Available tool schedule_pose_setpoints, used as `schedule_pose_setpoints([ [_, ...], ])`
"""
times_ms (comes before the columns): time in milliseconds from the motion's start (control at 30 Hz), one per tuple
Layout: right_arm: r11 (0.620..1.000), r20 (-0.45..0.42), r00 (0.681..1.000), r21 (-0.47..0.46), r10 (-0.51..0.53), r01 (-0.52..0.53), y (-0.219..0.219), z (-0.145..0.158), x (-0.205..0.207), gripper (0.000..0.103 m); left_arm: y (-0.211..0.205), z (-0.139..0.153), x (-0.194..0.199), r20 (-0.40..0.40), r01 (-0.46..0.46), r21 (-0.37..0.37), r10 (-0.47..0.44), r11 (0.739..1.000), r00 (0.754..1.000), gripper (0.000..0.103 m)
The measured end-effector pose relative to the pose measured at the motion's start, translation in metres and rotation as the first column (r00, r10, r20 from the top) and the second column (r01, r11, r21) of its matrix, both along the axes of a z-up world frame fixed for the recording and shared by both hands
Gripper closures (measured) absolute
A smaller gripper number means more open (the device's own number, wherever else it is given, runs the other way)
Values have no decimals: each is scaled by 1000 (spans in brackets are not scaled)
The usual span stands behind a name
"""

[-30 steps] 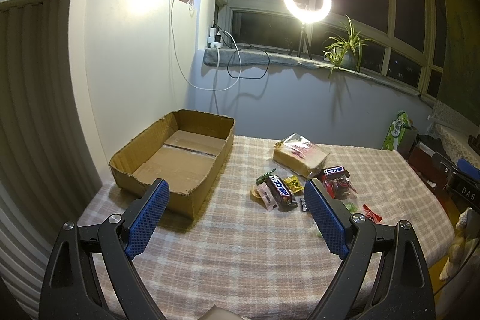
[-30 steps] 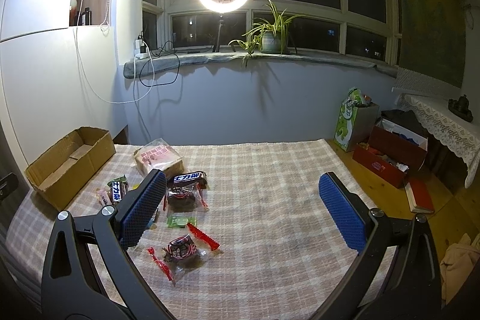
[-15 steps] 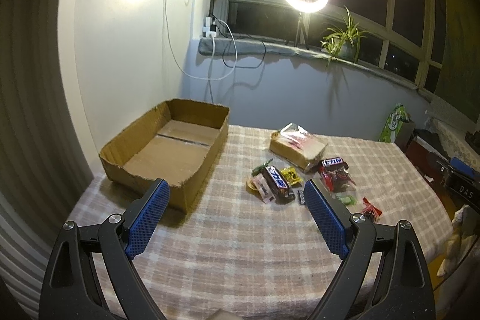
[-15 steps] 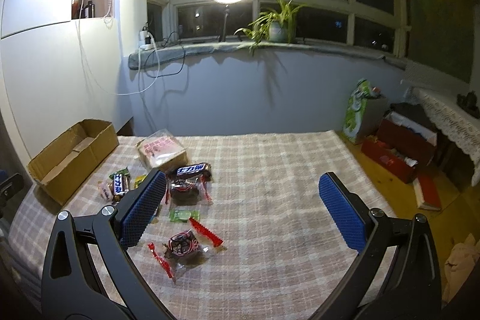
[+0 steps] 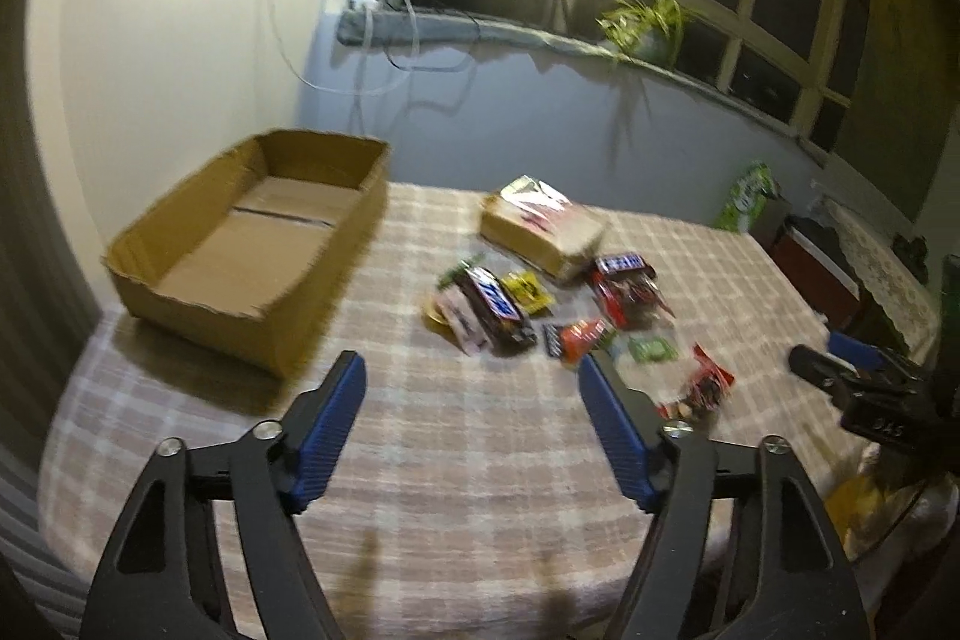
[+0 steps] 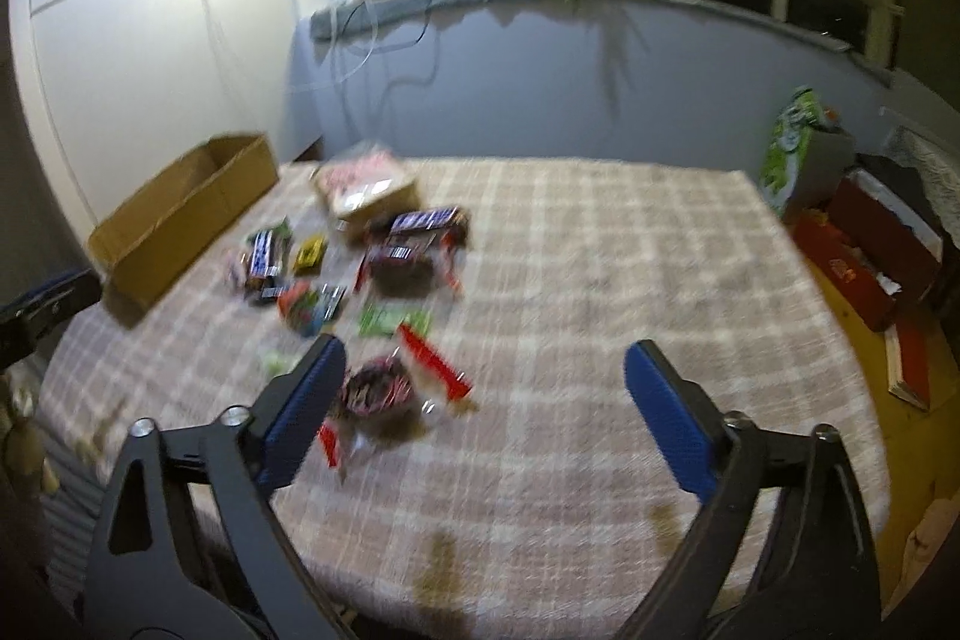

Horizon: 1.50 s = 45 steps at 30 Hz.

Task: Organize snacks
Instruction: 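Grasp the small green candy with the left tool while the right tool grasps the bagged pastry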

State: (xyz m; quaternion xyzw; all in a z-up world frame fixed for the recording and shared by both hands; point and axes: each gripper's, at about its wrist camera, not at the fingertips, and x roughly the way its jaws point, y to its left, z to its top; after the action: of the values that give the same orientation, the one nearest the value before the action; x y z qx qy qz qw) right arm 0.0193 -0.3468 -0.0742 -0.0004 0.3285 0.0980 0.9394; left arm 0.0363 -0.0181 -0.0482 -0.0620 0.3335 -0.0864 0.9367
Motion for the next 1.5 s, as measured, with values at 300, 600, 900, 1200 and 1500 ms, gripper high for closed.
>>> schedule_pose_setpoints([
  [300,991,-127,984,69,122,-114,26,-31,16,21,-30,-21,16,-105,143,-33,-146,989,984,52],
  [600,977,-244,959,190,144,-98,37,-53,43,29,-58,-39,37,-161,235,-30,-236,972,958,62],
  [900,981,-264,952,151,156,-119,47,-61,59,31,-73,-56,52,-204,272,7,-265,962,943,63],
  [1200,983,-276,944,62,182,-171,45,-60,72,51,-86,-66,63,-227,306,56,-286,950,931,63],
  [1500,982,-270,944,53,190,-182,44,-61,74,57,-97,-70,62,-205,313,122,-285,942,936,83],
])
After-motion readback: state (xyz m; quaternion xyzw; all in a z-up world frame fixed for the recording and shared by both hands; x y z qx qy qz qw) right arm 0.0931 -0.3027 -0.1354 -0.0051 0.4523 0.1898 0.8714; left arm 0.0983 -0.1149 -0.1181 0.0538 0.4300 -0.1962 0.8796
